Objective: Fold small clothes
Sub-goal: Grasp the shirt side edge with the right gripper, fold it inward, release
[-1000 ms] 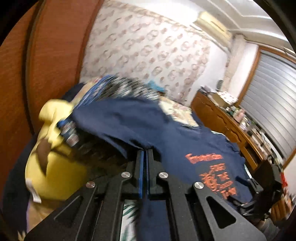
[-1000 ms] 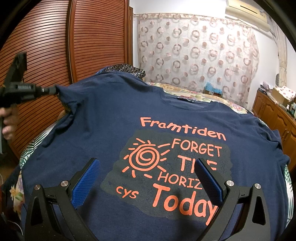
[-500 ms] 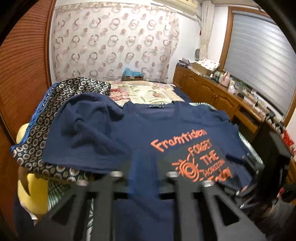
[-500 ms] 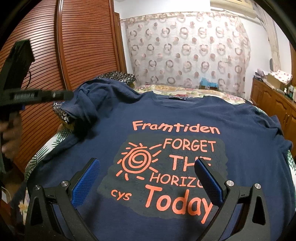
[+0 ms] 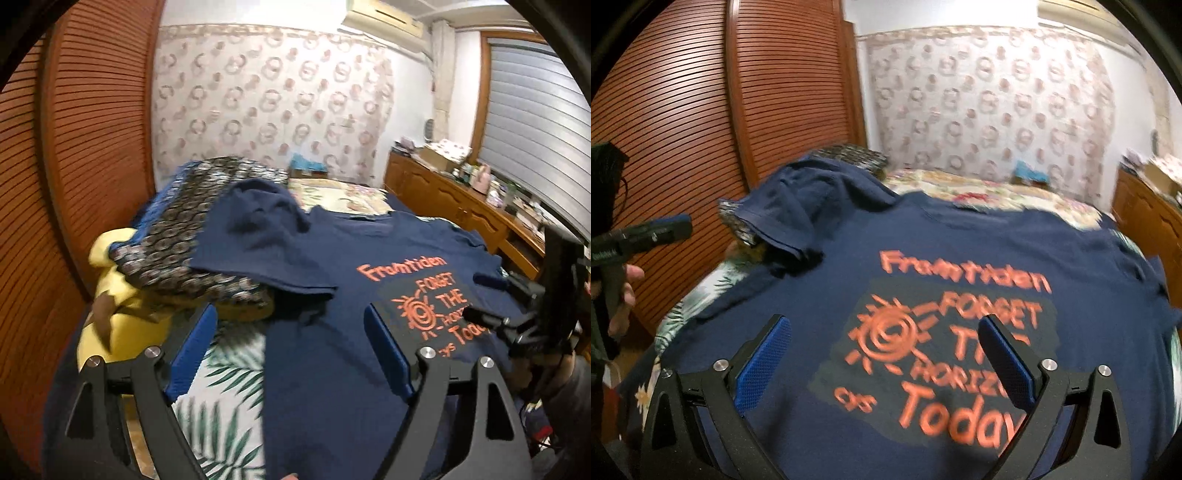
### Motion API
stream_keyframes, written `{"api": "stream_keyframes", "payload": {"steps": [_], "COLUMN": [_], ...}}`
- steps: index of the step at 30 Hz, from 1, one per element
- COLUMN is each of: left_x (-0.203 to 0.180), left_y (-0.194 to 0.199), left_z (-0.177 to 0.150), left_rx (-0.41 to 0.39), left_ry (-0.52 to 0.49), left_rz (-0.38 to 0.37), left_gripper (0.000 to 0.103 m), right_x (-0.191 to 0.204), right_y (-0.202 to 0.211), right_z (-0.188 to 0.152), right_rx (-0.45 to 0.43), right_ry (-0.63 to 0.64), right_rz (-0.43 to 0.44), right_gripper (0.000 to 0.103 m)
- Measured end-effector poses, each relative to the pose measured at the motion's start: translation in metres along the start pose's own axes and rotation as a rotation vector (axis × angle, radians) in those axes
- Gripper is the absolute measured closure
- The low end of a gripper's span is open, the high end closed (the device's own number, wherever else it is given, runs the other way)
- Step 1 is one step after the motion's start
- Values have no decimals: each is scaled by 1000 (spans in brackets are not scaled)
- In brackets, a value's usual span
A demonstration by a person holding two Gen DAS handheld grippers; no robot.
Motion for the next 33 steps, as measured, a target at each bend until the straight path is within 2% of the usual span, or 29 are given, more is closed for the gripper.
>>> {"api": "stream_keyframes", "payload": {"steps": [5, 7, 10, 15, 23, 25, 29, 30, 33], "left_x": [22, 28, 36, 46, 49, 49, 49, 49, 48], "left_y": [13, 17, 21, 26, 24, 23, 22, 22, 22], "left_z": [-2, -2, -3, -8, -18, -20, -22, -22, -23], "left_rx": [-30, -40, -49, -54, -38, -36, -35, -35, -34], "left_ry": [44, 48, 51, 66, 76, 78, 83, 82, 80], "left_rz": [39, 55, 70, 78, 73, 71, 67, 68, 67], "left_gripper": [21, 21, 21, 21, 21, 21, 21, 21, 21], "right_x": [31, 47, 71, 110, 133, 132, 130, 129, 123], "right_y": [-21, -38, -66, -116, -172, -178, -184, -182, -174], "right_z": [42, 59, 78, 96, 97, 97, 101, 103, 111], "right_rx": [-38, -50, -36, 18, 124, 155, 166, 162, 135], "right_ry": [89, 126, 159, 212, 285, 297, 282, 275, 251], "right_rz": [96, 143, 216, 310, 306, 280, 287, 288, 296], "right_gripper": [14, 21, 30, 34, 50, 63, 83, 92, 97]}}
Point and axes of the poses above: each gripper's, at about its wrist camera, not at the fingertips, and y roughly against the way its jaws point, x to its left, z to its top, the point moved 10 cm from there along -y, roughly the way its jaws point, and after that the axes turned 5 degrees about y, right-handed, at the moved point
